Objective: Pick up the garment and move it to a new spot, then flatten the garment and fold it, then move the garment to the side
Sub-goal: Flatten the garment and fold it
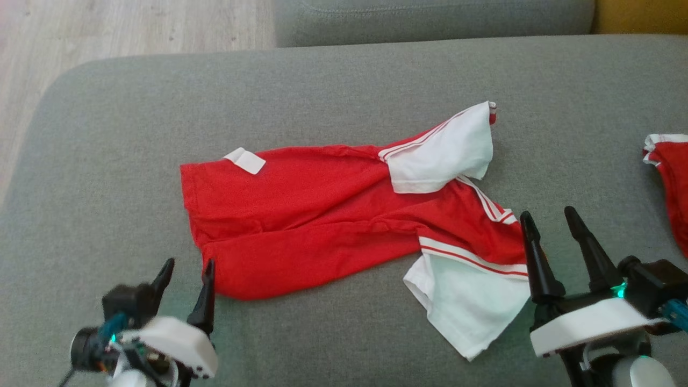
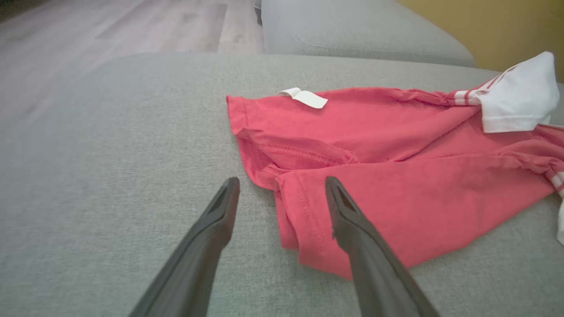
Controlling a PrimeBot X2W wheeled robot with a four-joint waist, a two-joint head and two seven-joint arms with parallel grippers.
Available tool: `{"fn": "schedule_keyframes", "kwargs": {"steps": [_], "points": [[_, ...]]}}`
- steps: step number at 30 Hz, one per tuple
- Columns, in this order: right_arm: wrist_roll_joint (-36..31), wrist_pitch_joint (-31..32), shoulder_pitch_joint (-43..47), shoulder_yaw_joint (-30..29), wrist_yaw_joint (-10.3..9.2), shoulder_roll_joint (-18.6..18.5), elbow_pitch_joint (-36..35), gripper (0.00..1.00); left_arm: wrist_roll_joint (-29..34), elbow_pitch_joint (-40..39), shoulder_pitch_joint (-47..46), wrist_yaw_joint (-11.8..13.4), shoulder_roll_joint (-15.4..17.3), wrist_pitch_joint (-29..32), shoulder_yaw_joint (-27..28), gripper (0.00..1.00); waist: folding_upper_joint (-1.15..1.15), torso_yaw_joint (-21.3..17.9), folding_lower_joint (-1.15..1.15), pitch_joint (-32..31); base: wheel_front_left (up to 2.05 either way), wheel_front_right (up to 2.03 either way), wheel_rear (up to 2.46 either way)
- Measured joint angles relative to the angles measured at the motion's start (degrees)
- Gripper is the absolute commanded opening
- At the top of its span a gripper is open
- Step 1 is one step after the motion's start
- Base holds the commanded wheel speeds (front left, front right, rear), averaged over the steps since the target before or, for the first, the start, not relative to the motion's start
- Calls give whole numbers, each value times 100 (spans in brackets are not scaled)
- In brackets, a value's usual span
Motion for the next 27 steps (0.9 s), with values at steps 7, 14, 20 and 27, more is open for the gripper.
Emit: {"fn": "schedule_keyframes", "kwargs": {"steps": [7,14,20,27], "points": [[1,43,-1,59,0,1,48,100,-505,499,-595,-328,-14,861,-107,100,0,-65,1,172,0,0,0],[132,57,-5,87,0,2,183,100,-749,821,-832,-553,-13,1155,-125,0,0,-152,1,301,0,0,0],[240,140,8,86,0,2,387,100,-734,760,-943,-635,-2,1001,-135,0,0,-143,0,346,0,0,0],[444,665,549,357,0,8,1166,100,-617,382,-931,-575,71,827,-147,0,0,-60,0,379,0,0,0]]}}
